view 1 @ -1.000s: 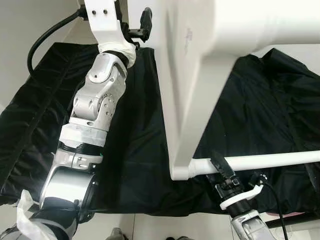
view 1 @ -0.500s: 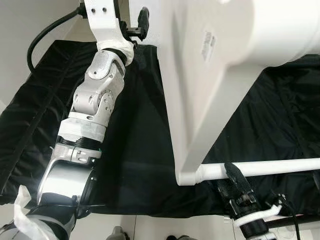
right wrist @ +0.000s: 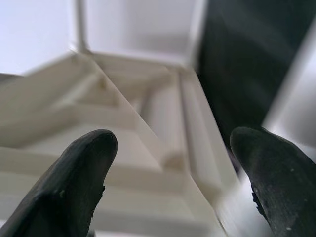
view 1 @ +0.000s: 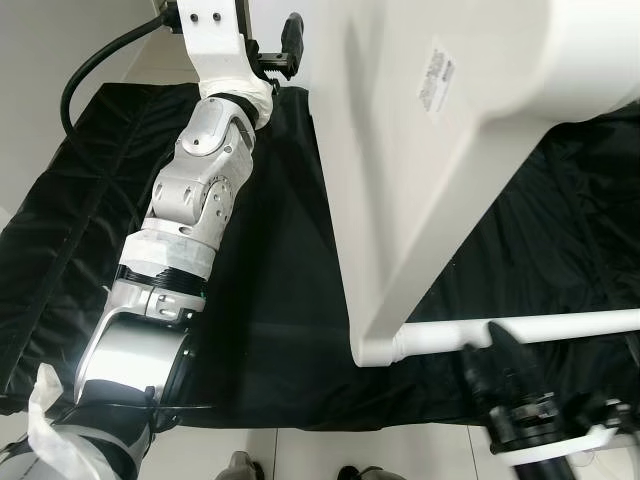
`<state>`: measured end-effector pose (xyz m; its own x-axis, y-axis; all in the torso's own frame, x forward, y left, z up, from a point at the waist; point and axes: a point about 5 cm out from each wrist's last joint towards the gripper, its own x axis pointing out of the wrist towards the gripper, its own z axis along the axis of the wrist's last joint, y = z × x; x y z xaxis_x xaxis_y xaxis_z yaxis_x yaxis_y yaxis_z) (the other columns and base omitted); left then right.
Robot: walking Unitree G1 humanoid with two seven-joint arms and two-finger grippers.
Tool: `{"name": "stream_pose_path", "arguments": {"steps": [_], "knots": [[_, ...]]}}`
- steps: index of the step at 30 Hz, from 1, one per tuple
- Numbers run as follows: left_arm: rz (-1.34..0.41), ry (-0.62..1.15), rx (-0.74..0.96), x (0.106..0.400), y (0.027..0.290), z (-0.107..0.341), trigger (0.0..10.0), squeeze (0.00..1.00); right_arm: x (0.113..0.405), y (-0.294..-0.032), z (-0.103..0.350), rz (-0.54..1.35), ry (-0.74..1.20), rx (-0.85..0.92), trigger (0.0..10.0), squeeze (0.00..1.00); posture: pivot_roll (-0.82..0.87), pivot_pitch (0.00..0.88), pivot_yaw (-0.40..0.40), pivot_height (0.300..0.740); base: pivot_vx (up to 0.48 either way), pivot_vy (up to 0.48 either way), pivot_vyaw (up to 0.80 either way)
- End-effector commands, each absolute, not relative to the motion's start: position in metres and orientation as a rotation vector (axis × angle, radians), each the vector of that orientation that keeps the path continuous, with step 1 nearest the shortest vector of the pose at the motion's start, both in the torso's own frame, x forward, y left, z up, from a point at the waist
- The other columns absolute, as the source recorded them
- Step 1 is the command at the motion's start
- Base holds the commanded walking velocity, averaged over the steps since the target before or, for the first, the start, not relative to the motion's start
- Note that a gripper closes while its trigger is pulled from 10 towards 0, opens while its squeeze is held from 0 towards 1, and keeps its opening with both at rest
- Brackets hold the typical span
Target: Building children table
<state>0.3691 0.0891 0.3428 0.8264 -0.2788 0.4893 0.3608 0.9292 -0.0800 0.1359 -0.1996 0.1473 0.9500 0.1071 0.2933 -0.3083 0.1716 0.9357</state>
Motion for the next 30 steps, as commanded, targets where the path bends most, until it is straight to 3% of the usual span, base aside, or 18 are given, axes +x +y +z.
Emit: {"name": "stream_pose_path", "arguments": {"steps": [1, 9, 24, 30], "knots": [[-0.647, -0.519, -0.077, 0.362, 0.073, 0.342, 10.0, 0.0, 0.135, -0.204, 0.151, 0.296, -0.198, 1.35, 10.0, 0.0, -0.1, 0.148, 0.034, 0.74, 0.0, 0.0, 0.0], [-0.638, -0.492, -0.046, 0.363, 0.079, 0.331, 10.0, 0.0, 0.183, -0.225, 0.178, 0.194, -0.273, 1.008, 10.0, 0.0, -0.09, 0.153, 0.03, 0.74, 0.0, 0.0, 0.0], [-0.557, -0.392, 0.0, 0.36, 0.11, 0.292, 10.0, 0.0, 0.246, -0.225, 0.201, 0.003, -0.296, 0.622, 10.0, 0.0, -0.05, 0.163, 0.007, 0.74, 0.0, 0.0, 0.0], [-0.532, -0.372, 0.006, 0.358, 0.117, 0.286, 10.0, 0.0, 0.253, -0.224, 0.204, -0.042, -0.307, 0.575, 10.0, 0.0, -0.05, 0.163, 0.007, 0.74, 0.0, 0.0, 0.0]]}}
